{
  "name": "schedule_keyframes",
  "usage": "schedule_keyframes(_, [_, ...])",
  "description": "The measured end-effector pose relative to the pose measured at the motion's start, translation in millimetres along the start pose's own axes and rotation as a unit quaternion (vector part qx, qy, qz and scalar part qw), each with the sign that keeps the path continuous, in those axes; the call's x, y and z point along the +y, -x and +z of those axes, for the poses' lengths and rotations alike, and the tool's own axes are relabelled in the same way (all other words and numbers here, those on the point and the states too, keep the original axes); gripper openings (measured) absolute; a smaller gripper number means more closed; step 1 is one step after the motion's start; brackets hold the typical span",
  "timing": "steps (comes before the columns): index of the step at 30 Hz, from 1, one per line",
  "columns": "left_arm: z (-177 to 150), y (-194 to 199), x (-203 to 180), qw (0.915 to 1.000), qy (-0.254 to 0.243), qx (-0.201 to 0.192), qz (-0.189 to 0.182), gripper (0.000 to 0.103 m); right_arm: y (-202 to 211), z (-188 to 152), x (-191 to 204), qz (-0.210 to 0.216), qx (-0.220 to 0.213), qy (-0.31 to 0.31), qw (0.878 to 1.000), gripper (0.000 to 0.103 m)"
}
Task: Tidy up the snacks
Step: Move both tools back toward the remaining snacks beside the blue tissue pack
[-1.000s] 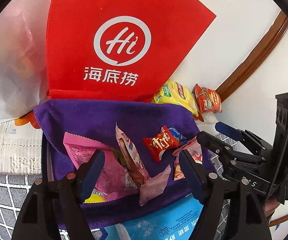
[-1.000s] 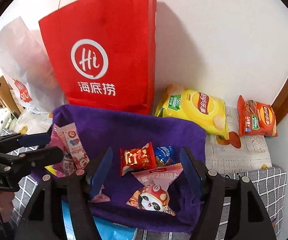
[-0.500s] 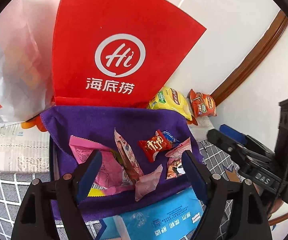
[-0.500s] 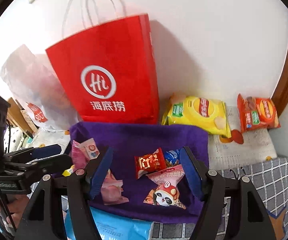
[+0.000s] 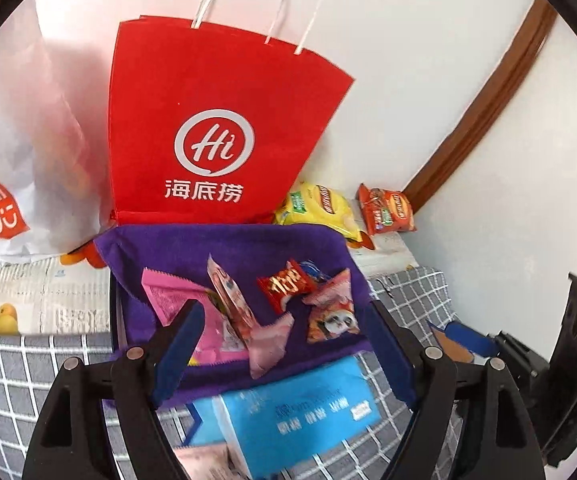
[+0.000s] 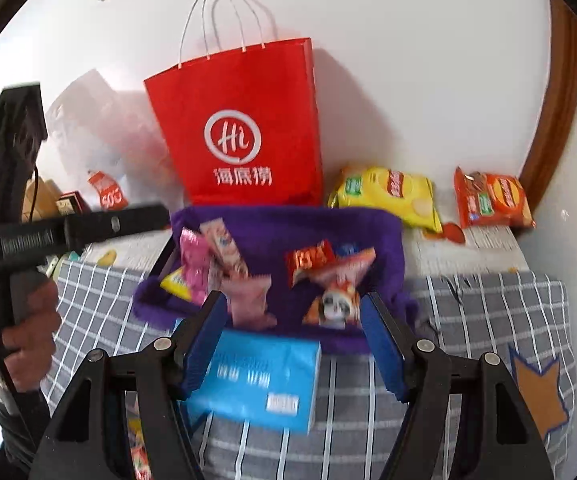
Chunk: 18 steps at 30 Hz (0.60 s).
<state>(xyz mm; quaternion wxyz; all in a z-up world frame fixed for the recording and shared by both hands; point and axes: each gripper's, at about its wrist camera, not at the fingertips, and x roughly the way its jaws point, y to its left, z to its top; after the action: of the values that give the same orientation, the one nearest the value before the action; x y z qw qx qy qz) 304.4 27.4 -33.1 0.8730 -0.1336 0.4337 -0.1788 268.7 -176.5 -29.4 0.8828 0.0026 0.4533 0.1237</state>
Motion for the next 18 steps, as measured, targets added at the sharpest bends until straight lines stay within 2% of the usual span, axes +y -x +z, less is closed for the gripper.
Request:
schedule_keyframes(4, [-18,19,-6,0.9999,-0.011,-0.001,0.011,0.08,17,-27,6,-0.013,-0.006,0.005,1.0,0.069])
schedule_keyframes(8, [-44,30,1,0.9994,-0.006,0.0,0.033,0.08,19,-55,9,0.008,0.01,-0.014,1.0,0.069])
schedule_keyframes(13, [-80,32,18,0.9986,-0.003,0.016,0.05,0.08,12,-89,17,0.004,0.036,-0.018,0.999,0.066])
schedule_keyframes(18, [-107,30,34,0.9974,0.005,0.031,0.066,0.08,11,-117,33,0.035,0.053,-0.022,0.998,0.066])
